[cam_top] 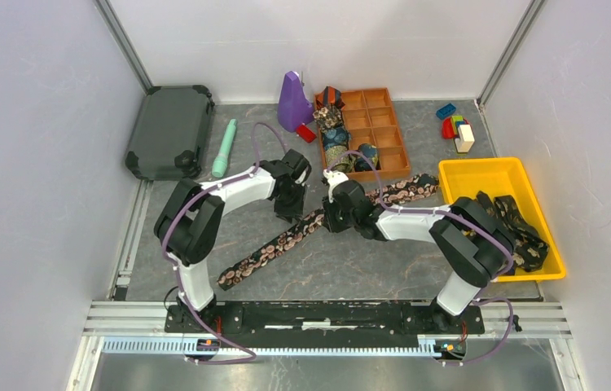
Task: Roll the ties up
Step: Flatten out the tie at the center of the board.
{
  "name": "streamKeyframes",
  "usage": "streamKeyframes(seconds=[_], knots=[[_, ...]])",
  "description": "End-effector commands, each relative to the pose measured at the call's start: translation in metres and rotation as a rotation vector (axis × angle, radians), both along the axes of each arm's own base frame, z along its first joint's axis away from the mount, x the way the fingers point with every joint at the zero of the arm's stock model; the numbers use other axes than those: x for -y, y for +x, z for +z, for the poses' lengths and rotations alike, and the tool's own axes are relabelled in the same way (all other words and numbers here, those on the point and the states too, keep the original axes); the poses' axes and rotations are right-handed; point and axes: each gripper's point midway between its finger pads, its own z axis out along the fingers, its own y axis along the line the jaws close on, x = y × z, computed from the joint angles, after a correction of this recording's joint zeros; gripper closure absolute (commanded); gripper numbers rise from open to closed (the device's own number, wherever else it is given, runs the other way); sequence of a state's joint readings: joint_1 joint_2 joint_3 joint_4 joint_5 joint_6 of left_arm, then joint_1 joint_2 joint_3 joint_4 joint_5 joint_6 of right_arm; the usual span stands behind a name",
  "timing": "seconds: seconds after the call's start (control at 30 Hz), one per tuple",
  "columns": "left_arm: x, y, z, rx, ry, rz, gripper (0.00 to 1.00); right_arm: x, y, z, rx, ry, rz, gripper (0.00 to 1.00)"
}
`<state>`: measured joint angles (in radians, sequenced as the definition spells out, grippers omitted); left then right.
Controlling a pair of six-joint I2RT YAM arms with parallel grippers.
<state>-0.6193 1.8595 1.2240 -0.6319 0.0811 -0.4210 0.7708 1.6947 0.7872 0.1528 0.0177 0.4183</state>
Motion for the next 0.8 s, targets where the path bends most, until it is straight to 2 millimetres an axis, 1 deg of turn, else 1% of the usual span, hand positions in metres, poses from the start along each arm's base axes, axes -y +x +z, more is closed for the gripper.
streamKeyframes(seconds=[0.0,0.1,0.13,0.17,0.2,0.23,0.27,0.3,0.33,0.37,0.43,0.53,0.6,0.67,0.77], knots=[[-0.016,0.018,0.041,0.142,0.05,0.108,0.62,0.004,-0.019,0.012,-0.002,-0.004,0.116,0.77],[-0.043,0.021,0.064,0.239,0.126,0.19,0.6,-0.004,-0.027,0.031,0.02,0.038,0.189,0.76],[-0.055,0.018,0.068,0.261,0.154,0.22,0.6,-0.008,-0.029,0.039,0.032,0.056,0.209,0.75],[-0.066,0.016,0.076,0.295,0.176,0.26,0.57,-0.012,-0.03,0.045,0.04,0.071,0.223,0.75],[-0.076,0.01,0.078,0.311,0.193,0.293,0.52,-0.016,-0.03,0.052,0.048,0.087,0.235,0.74],[-0.085,0.005,0.083,0.335,0.191,0.34,0.43,-0.02,-0.03,0.057,0.053,0.103,0.245,0.74],[-0.093,-0.003,0.082,0.337,0.184,0.378,0.31,-0.025,-0.03,0.063,0.057,0.122,0.258,0.74],[-0.099,-0.011,0.083,0.343,0.165,0.403,0.23,-0.031,-0.028,0.068,0.062,0.138,0.263,0.74],[-0.105,-0.017,0.087,0.359,0.144,0.438,0.17,-0.036,-0.026,0.071,0.061,0.149,0.266,0.74],[-0.112,-0.025,0.086,0.363,0.139,0.461,0.13,-0.043,-0.023,0.076,0.068,0.16,0.271,0.74],[-0.128,-0.04,0.09,0.384,0.129,0.528,0.0,-0.053,-0.017,0.08,0.068,0.168,0.276,0.74],[-0.151,-0.062,0.094,0.397,0.132,0.645,0.0,-0.065,-0.008,0.079,0.057,0.176,0.273,0.74],[-0.164,-0.076,0.099,0.409,0.111,0.723,0.0,-0.07,-0.006,0.072,0.044,0.171,0.272,0.75],[-0.175,-0.087,0.102,0.422,0.097,0.778,0.0,-0.071,-0.003,0.059,0.017,0.152,0.253,0.75],[-0.186,-0.098,0.107,0.444,0.078,0.826,0.0,-0.061,0.002,0.032,-0.02,0.087,0.192,0.77]])
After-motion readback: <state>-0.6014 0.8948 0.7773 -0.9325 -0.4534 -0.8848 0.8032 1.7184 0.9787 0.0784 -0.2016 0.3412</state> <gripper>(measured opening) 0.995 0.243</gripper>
